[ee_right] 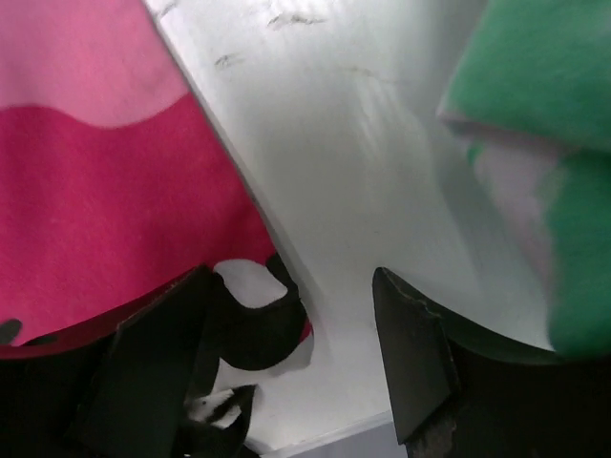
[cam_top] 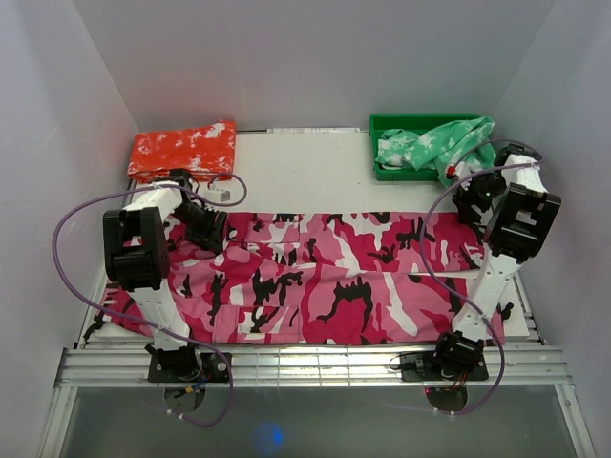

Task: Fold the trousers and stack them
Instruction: Flatten the trousers out

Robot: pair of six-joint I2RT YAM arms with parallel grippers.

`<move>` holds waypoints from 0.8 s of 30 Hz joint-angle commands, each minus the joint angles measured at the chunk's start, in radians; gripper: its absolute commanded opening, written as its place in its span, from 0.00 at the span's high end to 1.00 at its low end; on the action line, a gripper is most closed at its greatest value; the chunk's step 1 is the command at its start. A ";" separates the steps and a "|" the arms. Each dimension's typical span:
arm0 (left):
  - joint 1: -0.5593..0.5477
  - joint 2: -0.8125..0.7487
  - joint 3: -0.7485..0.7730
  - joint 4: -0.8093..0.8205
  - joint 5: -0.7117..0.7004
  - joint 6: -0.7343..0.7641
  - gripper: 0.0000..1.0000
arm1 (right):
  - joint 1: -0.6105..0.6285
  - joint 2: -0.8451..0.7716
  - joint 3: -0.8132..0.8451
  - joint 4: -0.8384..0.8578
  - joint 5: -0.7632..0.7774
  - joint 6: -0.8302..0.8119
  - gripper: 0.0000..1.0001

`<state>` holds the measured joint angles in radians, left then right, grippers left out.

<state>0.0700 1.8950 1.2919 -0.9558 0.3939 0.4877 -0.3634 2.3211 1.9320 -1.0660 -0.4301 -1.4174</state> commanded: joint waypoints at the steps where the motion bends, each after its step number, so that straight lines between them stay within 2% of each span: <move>1: 0.007 0.003 0.041 -0.041 -0.013 -0.008 0.34 | 0.003 0.006 -0.047 -0.023 0.060 -0.271 0.26; 4: 0.007 -0.010 0.075 -0.057 -0.015 -0.012 0.34 | 0.003 -0.012 -0.126 -0.032 0.132 -0.351 0.37; 7: 0.017 -0.037 0.165 -0.075 0.016 -0.037 0.32 | 0.003 -0.041 -0.185 -0.009 0.201 -0.416 0.62; 8: 0.024 -0.043 0.202 -0.081 0.025 -0.041 0.30 | 0.003 -0.045 -0.205 0.015 0.229 -0.420 0.80; 9: 0.034 -0.050 0.284 -0.086 0.034 -0.053 0.29 | 0.001 -0.049 -0.205 0.023 0.238 -0.420 0.90; 12: 0.102 -0.027 0.432 -0.125 0.054 -0.046 0.23 | -0.003 -0.052 -0.176 0.047 0.254 -0.390 0.92; 13: 0.143 0.016 0.537 -0.144 0.054 -0.009 0.23 | -0.003 -0.057 -0.171 0.054 0.255 -0.385 0.92; 16: 0.215 0.111 0.696 -0.239 0.028 0.086 0.22 | -0.003 -0.080 -0.174 0.078 0.261 -0.393 0.92; 17: 0.232 0.175 0.781 -0.267 0.025 0.170 0.22 | -0.003 -0.089 -0.182 0.087 0.258 -0.397 0.92; 19: 0.276 0.220 0.828 -0.316 0.011 0.260 0.24 | -0.002 -0.117 -0.212 0.116 0.260 -0.410 0.92; 20: 0.292 0.236 0.824 -0.316 0.013 0.350 0.24 | -0.002 -0.127 -0.225 0.130 0.260 -0.411 0.92; 24: 0.355 0.268 0.811 -0.294 0.007 0.529 0.24 | 0.001 -0.180 -0.275 0.199 0.264 -0.399 0.92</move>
<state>0.4053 2.1502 2.1056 -1.1847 0.3981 0.8074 -0.3466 2.1712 1.6951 -0.9688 -0.2390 -1.7920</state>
